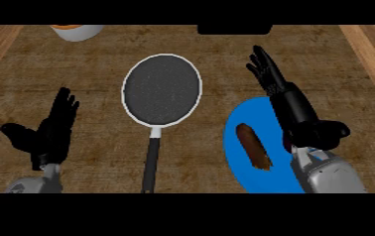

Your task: Pick the sweet potato from the plate and place it in the pan

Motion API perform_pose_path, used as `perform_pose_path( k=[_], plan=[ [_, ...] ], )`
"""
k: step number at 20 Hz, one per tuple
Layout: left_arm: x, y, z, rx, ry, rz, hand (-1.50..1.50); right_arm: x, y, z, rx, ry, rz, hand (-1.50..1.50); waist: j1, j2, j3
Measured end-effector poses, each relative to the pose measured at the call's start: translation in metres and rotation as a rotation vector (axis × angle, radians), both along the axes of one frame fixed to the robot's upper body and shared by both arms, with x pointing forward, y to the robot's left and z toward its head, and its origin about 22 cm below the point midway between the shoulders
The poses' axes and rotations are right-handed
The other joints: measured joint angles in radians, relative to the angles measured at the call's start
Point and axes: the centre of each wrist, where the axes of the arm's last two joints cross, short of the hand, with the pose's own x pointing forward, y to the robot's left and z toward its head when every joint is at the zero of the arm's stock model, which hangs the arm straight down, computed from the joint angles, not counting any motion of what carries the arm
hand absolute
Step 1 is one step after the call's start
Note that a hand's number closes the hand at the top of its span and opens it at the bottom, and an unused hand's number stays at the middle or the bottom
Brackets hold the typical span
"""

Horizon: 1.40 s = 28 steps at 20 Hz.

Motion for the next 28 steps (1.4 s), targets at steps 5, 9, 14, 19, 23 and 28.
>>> perform_pose_path(
  k=[5, 9, 14, 19, 23, 28],
  plan=[
    [-0.006, 0.001, 0.009, 0.168, 0.021, -0.083, 0.0, 0.002, 0.013, 0.004, -0.14, -0.06, -0.092, -1.5, 0.009, 0.0, 0.007],
    [-0.015, 0.007, 0.004, 0.284, 0.069, -0.126, 0.0, 0.01, -0.015, 0.0, -0.392, -0.099, -0.328, -1.5, -0.029, -0.011, 0.002],
    [-0.026, 0.009, 0.0, 0.338, 0.116, -0.147, 0.0, -0.021, -0.042, -0.012, -0.53, -0.042, -0.602, -1.5, -0.054, -0.017, 0.005],
    [-0.029, 0.009, 0.009, 0.364, 0.121, -0.169, 0.0, -0.048, -0.053, 0.001, -0.853, -0.001, -0.635, -1.5, -0.044, -0.017, 0.004],
    [-0.032, 0.001, 0.009, 0.372, 0.122, -0.196, 0.0, -0.066, -0.037, 0.024, -1.033, 0.073, -0.592, -1.5, -0.022, -0.01, 0.005],
    [-0.028, -0.005, 0.017, 0.373, 0.106, -0.228, 0.0, -0.074, -0.003, 0.047, -1.154, 0.164, -0.479, -1.5, 0.008, -0.003, 0.006]
  ],
)
